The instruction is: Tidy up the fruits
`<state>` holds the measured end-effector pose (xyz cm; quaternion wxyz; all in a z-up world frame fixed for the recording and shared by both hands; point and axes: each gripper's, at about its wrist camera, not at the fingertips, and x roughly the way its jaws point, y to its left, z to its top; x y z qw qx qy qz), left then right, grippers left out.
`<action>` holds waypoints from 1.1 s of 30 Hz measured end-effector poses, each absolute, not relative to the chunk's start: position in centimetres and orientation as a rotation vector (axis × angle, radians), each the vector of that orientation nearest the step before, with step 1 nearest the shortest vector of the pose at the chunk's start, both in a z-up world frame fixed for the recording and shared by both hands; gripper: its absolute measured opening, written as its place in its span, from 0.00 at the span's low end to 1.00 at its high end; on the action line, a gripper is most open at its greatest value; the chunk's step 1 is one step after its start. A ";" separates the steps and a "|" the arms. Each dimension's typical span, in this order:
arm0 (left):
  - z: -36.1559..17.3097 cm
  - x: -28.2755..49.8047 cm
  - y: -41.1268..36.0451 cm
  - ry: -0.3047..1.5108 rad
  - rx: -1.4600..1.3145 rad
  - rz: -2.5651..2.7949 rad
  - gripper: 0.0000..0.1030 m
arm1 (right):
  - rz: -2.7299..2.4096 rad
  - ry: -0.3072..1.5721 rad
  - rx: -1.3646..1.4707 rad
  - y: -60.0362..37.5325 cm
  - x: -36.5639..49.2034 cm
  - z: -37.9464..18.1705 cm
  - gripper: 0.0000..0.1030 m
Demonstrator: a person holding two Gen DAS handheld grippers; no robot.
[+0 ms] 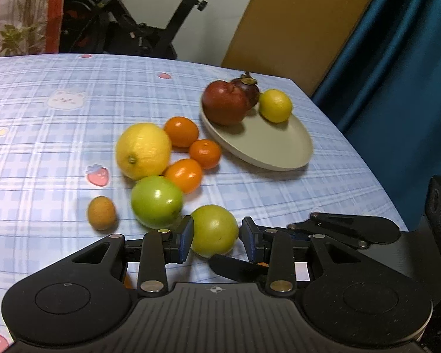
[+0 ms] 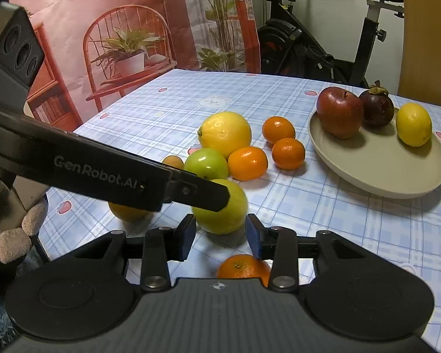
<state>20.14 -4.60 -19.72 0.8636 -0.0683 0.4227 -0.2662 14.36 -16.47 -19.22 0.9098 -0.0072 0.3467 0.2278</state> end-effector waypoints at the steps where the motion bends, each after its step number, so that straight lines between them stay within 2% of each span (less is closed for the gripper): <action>1: -19.8 20.1 -4.8 0.887 -0.141 -0.561 0.37 | 0.466 0.713 -0.021 -16.4 14.4 -19.2 0.44; 11: -20.2 21.3 -6.4 0.914 -0.137 -0.594 0.37 | 0.409 0.698 -0.023 -17.5 15.6 -19.3 0.45; 17: -20.5 21.9 -6.8 0.913 -0.137 -0.584 0.36 | 0.398 0.692 -0.061 -17.7 16.6 -19.5 0.51; 33: -20.6 21.8 -6.8 0.893 -0.125 -0.559 0.38 | 0.430 0.627 -0.093 -17.7 16.5 -20.3 0.47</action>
